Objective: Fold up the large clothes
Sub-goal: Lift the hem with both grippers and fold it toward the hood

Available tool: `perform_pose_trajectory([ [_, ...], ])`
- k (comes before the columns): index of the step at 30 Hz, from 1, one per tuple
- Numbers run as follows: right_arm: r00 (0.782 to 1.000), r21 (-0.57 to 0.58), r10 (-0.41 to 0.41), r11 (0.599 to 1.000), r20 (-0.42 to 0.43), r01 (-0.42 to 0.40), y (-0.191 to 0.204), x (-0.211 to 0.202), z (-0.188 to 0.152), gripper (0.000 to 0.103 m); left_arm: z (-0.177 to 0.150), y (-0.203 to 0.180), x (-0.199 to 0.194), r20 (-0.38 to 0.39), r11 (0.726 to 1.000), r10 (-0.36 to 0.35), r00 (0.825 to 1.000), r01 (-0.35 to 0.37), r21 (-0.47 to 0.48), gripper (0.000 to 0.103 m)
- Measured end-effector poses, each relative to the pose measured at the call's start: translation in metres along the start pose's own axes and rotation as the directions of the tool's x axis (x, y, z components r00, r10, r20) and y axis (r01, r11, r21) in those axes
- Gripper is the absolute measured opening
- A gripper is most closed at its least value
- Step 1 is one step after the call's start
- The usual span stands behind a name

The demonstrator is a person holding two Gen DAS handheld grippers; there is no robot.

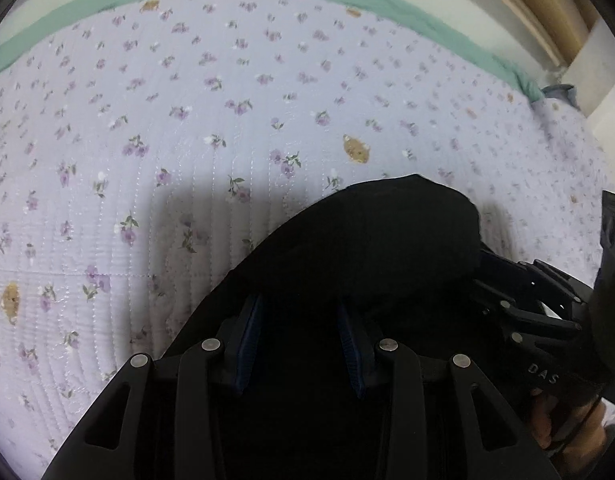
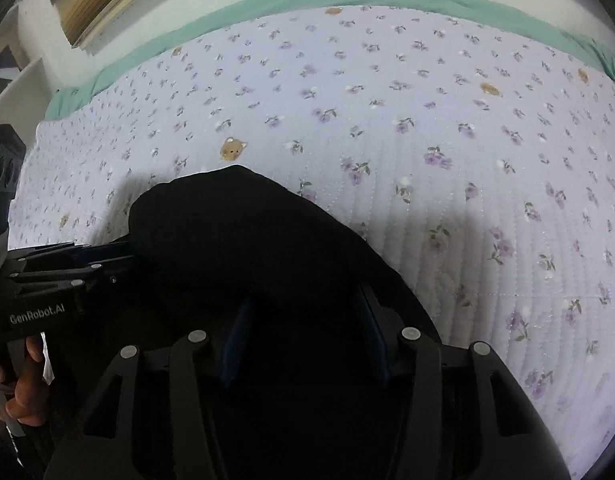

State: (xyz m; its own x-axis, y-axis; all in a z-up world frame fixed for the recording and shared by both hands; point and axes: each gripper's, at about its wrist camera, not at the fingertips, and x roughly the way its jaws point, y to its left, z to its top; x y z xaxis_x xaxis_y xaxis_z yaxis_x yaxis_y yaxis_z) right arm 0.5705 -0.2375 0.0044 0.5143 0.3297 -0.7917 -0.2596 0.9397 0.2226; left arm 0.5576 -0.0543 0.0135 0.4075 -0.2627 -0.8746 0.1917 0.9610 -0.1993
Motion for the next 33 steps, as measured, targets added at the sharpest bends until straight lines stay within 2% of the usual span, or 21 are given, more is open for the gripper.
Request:
perform_pose_trajectory([
  [3, 1.0, 0.004, -0.021, 1.0, 0.002, 0.021, 0.002, -0.032, 0.006, 0.053, -0.01, 0.003, -0.036, 0.043, 0.999, -0.036, 0.998, 0.035, 0.015, 0.038],
  [6, 0.997, 0.022, 0.04, 0.999, 0.065, -0.041, -0.004, -0.087, -0.008, 0.053, -0.024, 0.006, -0.078, 0.087, 0.996, -0.084, 0.993, 0.08, 0.046, 0.038],
  [8, 0.997, 0.021, 0.035, 0.999, 0.064, -0.036, -0.008, -0.114, -0.021, 0.054, -0.037, 0.012, -0.097, 0.099, 0.991, -0.135, 0.986, 0.132, 0.036, 0.038],
  [11, 1.0, -0.001, -0.003, 1.0, 0.011, 0.003, -0.012, -0.126, -0.043, 0.054, -0.048, 0.024, -0.091, 0.061, 0.978, -0.202, 0.978, 0.204, -0.044, 0.038],
  [14, 0.998, -0.035, -0.042, 0.999, -0.047, 0.041, -0.016, -0.111, -0.065, 0.037, -0.062, 0.04, -0.051, -0.053, 0.96, -0.249, 0.967, 0.239, -0.149, 0.038],
  [15, 0.996, -0.03, -0.047, 0.999, -0.072, 0.045, -0.019, -0.1, -0.071, 0.035, -0.065, 0.048, -0.038, -0.069, 0.947, -0.275, 0.959, 0.257, -0.194, 0.038],
  [17, 0.994, 0.016, -0.013, 1.0, -0.111, 0.015, -0.032, -0.086, -0.082, 0.035, -0.071, 0.059, -0.026, -0.063, 0.924, -0.319, 0.946, 0.295, -0.245, 0.038],
  [18, 0.993, 0.053, 0.011, 0.999, -0.116, -0.005, -0.039, -0.08, -0.085, 0.033, -0.071, 0.061, -0.024, -0.063, 0.922, -0.323, 0.944, 0.299, -0.246, 0.037],
  [24, 0.993, 0.095, 0.069, 0.994, -0.095, -0.06, -0.053, -0.084, -0.088, 0.034, -0.071, 0.047, -0.042, -0.052, 0.952, -0.283, 0.958, 0.274, -0.134, 0.037],
  [29, 0.988, 0.109, 0.14, 0.985, -0.069, -0.132, -0.068, -0.115, -0.077, 0.039, -0.054, 0.03, -0.097, 0.017, 0.967, -0.252, 0.968, 0.251, 0.032, 0.038],
  [31, 0.989, 0.068, 0.142, 0.988, -0.038, -0.14, -0.07, -0.132, -0.063, 0.045, -0.038, 0.026, -0.109, 0.024, 0.968, -0.241, 0.97, 0.239, 0.076, 0.046],
  [32, 0.99, 0.041, 0.136, 0.99, -0.027, -0.135, -0.075, -0.14, -0.056, 0.056, -0.027, 0.026, -0.113, 0.029, 0.967, -0.242, 0.97, 0.239, 0.09, 0.055],
  [33, 0.992, 0.012, 0.127, 0.992, -0.02, -0.127, -0.075, -0.142, -0.046, 0.065, -0.014, 0.025, -0.115, 0.041, 0.966, -0.241, 0.97, 0.236, 0.103, 0.059],
])
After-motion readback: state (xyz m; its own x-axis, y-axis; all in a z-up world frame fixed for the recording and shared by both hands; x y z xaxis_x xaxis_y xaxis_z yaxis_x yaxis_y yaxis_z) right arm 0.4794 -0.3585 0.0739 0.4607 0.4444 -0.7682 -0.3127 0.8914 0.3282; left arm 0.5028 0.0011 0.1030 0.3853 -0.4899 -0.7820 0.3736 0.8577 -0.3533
